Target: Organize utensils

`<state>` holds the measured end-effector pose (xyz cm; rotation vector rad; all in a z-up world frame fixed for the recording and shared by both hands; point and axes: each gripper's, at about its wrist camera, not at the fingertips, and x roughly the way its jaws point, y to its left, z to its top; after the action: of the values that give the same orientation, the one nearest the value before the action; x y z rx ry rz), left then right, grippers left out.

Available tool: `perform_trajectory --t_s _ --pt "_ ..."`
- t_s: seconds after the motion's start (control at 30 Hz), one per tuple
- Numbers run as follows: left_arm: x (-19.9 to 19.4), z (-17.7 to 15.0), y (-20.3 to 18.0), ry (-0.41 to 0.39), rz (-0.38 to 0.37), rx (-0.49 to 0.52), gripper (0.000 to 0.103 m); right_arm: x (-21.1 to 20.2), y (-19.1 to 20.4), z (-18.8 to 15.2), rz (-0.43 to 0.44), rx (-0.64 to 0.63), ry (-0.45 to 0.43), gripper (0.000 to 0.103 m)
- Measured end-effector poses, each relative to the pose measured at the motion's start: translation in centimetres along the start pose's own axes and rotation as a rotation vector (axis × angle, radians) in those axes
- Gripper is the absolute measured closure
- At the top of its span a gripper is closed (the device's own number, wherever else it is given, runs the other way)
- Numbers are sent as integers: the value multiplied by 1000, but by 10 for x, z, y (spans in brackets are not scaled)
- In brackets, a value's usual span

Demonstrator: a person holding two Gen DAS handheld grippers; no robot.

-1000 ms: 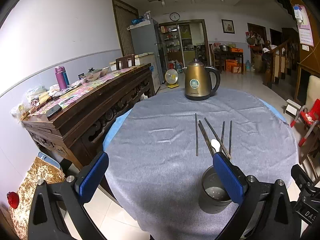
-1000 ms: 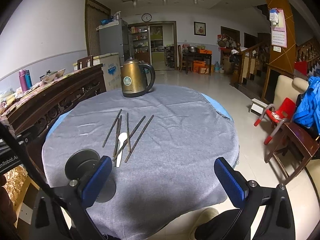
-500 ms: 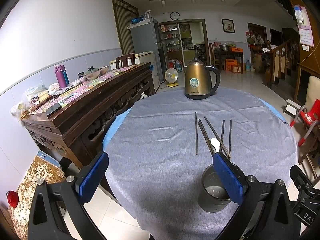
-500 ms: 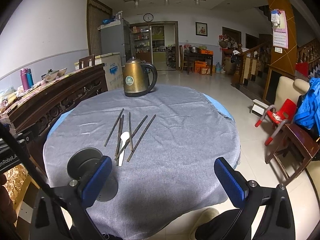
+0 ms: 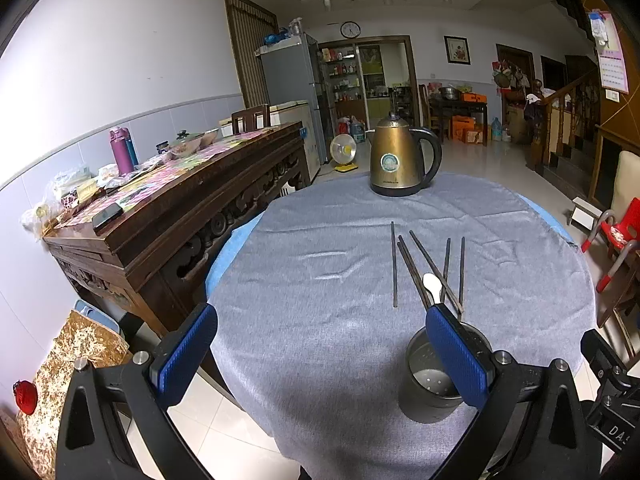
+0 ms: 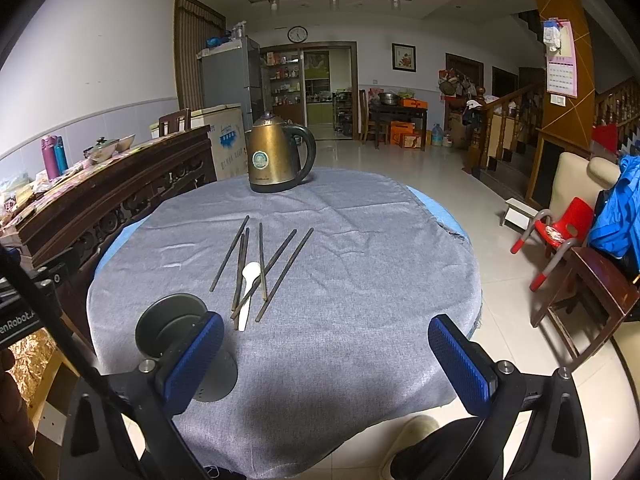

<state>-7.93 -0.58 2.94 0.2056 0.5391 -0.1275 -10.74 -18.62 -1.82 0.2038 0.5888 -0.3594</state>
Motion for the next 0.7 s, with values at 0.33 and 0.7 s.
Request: perform_trajectory --t_s 0.33,0.7 --pt "2 -2 1 1 -1 -7 0 0 4 0 3 -9 -4 0" --pt "7 -1 7 11 0 -18 0 5 10 0 7 -19 3 0"
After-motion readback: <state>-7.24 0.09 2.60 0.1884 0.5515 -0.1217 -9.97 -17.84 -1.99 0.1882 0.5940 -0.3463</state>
